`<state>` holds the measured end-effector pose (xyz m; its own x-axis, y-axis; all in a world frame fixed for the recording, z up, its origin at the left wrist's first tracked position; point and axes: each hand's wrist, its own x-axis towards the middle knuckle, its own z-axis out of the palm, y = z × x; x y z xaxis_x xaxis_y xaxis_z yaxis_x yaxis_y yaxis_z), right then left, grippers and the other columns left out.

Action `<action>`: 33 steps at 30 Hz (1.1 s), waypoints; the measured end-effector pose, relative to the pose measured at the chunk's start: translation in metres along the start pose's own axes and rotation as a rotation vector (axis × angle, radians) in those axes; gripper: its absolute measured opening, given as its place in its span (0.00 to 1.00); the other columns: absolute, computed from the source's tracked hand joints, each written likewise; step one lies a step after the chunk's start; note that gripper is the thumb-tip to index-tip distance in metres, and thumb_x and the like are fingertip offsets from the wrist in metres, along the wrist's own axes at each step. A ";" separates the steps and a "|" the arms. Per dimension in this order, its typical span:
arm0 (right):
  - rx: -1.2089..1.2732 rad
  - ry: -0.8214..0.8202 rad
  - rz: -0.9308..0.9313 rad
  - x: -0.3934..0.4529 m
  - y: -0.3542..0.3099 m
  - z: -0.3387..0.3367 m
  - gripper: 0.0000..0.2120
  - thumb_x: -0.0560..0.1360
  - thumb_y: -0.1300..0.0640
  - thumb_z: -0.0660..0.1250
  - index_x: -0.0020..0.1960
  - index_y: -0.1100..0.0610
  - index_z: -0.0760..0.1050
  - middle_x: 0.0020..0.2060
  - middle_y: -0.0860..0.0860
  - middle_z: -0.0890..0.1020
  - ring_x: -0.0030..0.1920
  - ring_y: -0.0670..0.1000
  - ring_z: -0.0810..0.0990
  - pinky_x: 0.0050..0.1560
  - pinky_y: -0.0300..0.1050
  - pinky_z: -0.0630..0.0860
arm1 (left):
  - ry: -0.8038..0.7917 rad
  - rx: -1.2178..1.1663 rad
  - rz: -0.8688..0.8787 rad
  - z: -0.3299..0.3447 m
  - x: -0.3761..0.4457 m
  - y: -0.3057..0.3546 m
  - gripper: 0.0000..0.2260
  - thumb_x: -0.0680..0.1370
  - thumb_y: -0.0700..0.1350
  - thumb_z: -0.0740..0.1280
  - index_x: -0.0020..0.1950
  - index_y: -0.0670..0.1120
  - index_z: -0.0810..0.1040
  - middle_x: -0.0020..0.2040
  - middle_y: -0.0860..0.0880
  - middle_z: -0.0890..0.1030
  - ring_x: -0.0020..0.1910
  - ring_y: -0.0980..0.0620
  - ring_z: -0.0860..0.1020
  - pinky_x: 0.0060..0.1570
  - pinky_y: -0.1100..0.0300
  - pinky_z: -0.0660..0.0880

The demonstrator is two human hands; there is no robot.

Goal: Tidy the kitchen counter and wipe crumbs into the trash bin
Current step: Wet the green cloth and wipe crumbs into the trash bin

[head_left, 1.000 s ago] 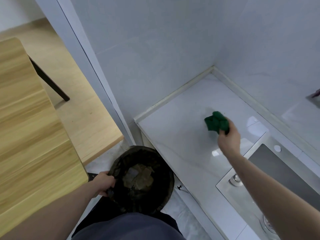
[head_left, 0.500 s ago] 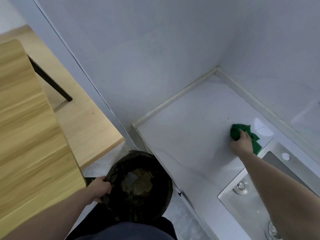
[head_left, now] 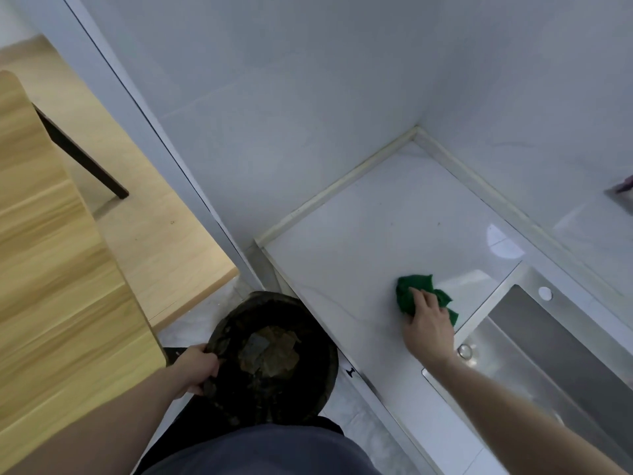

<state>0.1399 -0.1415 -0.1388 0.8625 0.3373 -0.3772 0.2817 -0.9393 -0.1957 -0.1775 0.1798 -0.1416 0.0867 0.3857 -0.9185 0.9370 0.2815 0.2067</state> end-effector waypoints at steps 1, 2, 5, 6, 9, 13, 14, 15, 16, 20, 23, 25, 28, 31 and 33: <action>0.000 -0.007 -0.010 -0.013 -0.005 0.006 0.32 0.73 0.60 0.64 0.76 0.50 0.64 0.71 0.53 0.70 0.59 0.65 0.73 0.56 0.58 0.75 | -0.001 -0.005 0.003 0.000 -0.001 0.000 0.17 0.69 0.30 0.60 0.52 0.45 0.78 0.49 0.38 0.82 0.45 0.38 0.83 0.31 0.54 0.82; -0.002 -0.016 -0.020 -0.026 -0.011 0.012 0.32 0.72 0.58 0.64 0.76 0.49 0.64 0.70 0.52 0.70 0.58 0.64 0.73 0.53 0.58 0.76 | 0.000 -0.006 0.004 0.000 -0.001 -0.001 0.17 0.69 0.30 0.60 0.52 0.45 0.78 0.49 0.38 0.82 0.45 0.38 0.83 0.31 0.54 0.82; 0.024 -0.063 -0.049 -0.061 -0.030 0.027 0.32 0.71 0.56 0.63 0.75 0.46 0.64 0.68 0.51 0.70 0.58 0.62 0.71 0.52 0.57 0.76 | 0.000 -0.006 0.011 0.002 -0.004 -0.003 0.17 0.69 0.30 0.60 0.52 0.44 0.78 0.49 0.38 0.81 0.45 0.38 0.82 0.30 0.54 0.81; 0.043 -0.085 -0.062 -0.072 -0.040 0.031 0.31 0.72 0.55 0.64 0.74 0.46 0.65 0.68 0.50 0.70 0.59 0.61 0.71 0.54 0.57 0.76 | 0.001 -0.005 0.018 0.003 -0.006 -0.004 0.16 0.69 0.30 0.60 0.52 0.43 0.78 0.49 0.38 0.81 0.45 0.38 0.82 0.30 0.54 0.81; 0.137 -0.165 -0.096 -0.099 -0.086 0.046 0.28 0.74 0.54 0.63 0.74 0.45 0.66 0.69 0.49 0.70 0.62 0.62 0.71 0.61 0.58 0.74 | 0.001 -0.014 0.036 0.005 -0.014 -0.005 0.16 0.71 0.29 0.59 0.52 0.42 0.78 0.47 0.39 0.80 0.43 0.38 0.81 0.29 0.55 0.80; 0.403 -0.274 -0.132 -0.116 -0.153 0.058 0.20 0.75 0.56 0.61 0.67 0.47 0.71 0.61 0.48 0.77 0.61 0.56 0.76 0.61 0.53 0.75 | -0.015 -0.001 0.053 0.009 -0.023 -0.008 0.14 0.73 0.30 0.60 0.53 0.43 0.77 0.51 0.38 0.81 0.47 0.38 0.82 0.33 0.52 0.83; 0.452 -0.287 -0.136 -0.116 -0.164 0.056 0.18 0.76 0.56 0.61 0.65 0.47 0.72 0.59 0.48 0.78 0.59 0.55 0.78 0.60 0.52 0.77 | -0.011 0.002 0.059 0.009 -0.025 -0.009 0.13 0.74 0.30 0.60 0.53 0.43 0.77 0.52 0.38 0.81 0.48 0.38 0.82 0.35 0.51 0.84; 0.474 -0.278 -0.149 -0.115 -0.170 0.053 0.17 0.76 0.56 0.61 0.64 0.47 0.72 0.57 0.47 0.78 0.58 0.54 0.78 0.59 0.52 0.77 | -0.007 0.002 0.064 0.009 -0.027 -0.010 0.13 0.74 0.30 0.60 0.52 0.43 0.76 0.52 0.38 0.81 0.49 0.38 0.82 0.38 0.49 0.85; 0.482 -0.257 -0.165 -0.113 -0.172 0.050 0.17 0.76 0.56 0.61 0.65 0.47 0.72 0.58 0.48 0.78 0.58 0.54 0.78 0.59 0.51 0.77 | -0.007 0.000 0.067 0.009 -0.028 -0.010 0.13 0.74 0.30 0.60 0.52 0.44 0.76 0.53 0.38 0.80 0.50 0.37 0.82 0.40 0.48 0.85; 0.587 -0.149 -0.145 -0.092 -0.149 0.021 0.19 0.77 0.58 0.63 0.67 0.49 0.74 0.58 0.49 0.79 0.57 0.51 0.78 0.60 0.46 0.75 | -0.015 -0.004 0.064 0.009 -0.026 -0.014 0.14 0.74 0.30 0.60 0.55 0.42 0.76 0.54 0.37 0.80 0.50 0.37 0.81 0.44 0.43 0.85; 0.688 -0.033 -0.075 -0.066 -0.116 -0.013 0.15 0.75 0.59 0.63 0.55 0.41 0.76 0.47 0.44 0.82 0.43 0.42 0.81 0.43 0.38 0.77 | -0.014 -0.012 0.062 0.008 -0.023 -0.017 0.15 0.73 0.29 0.60 0.56 0.40 0.77 0.54 0.36 0.80 0.49 0.36 0.82 0.45 0.39 0.84; 0.733 0.044 -0.006 -0.046 -0.093 -0.037 0.15 0.74 0.58 0.61 0.49 0.37 0.75 0.38 0.43 0.82 0.32 0.42 0.82 0.27 0.37 0.76 | -0.022 -0.019 0.063 0.008 -0.023 -0.016 0.16 0.73 0.29 0.60 0.58 0.39 0.76 0.54 0.36 0.80 0.50 0.36 0.82 0.46 0.39 0.84; 0.723 0.158 0.051 -0.011 -0.067 -0.070 0.20 0.73 0.60 0.59 0.56 0.39 0.76 0.43 0.47 0.84 0.40 0.54 0.85 0.39 0.52 0.84 | -0.030 -0.020 0.058 0.007 -0.024 -0.013 0.17 0.73 0.29 0.59 0.59 0.39 0.76 0.55 0.35 0.80 0.50 0.35 0.82 0.46 0.38 0.83; 0.660 0.265 0.091 0.031 -0.043 -0.089 0.22 0.73 0.62 0.58 0.63 0.45 0.76 0.49 0.51 0.84 0.46 0.62 0.84 0.49 0.59 0.83 | -0.027 -0.012 0.063 0.004 -0.027 -0.007 0.17 0.74 0.29 0.59 0.60 0.39 0.75 0.55 0.35 0.80 0.49 0.34 0.83 0.45 0.38 0.84; 0.607 0.318 0.128 0.060 -0.029 -0.098 0.24 0.71 0.64 0.58 0.64 0.49 0.75 0.51 0.54 0.83 0.48 0.63 0.83 0.50 0.61 0.82 | -0.030 -0.005 0.067 0.001 -0.029 -0.002 0.17 0.74 0.29 0.58 0.60 0.40 0.75 0.55 0.36 0.80 0.49 0.35 0.83 0.45 0.39 0.84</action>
<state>0.2242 -0.0999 -0.0673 0.9805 0.1047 -0.1662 -0.0354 -0.7381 -0.6738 -0.1818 0.1671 -0.1154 0.1588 0.3777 -0.9122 0.9273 0.2601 0.2692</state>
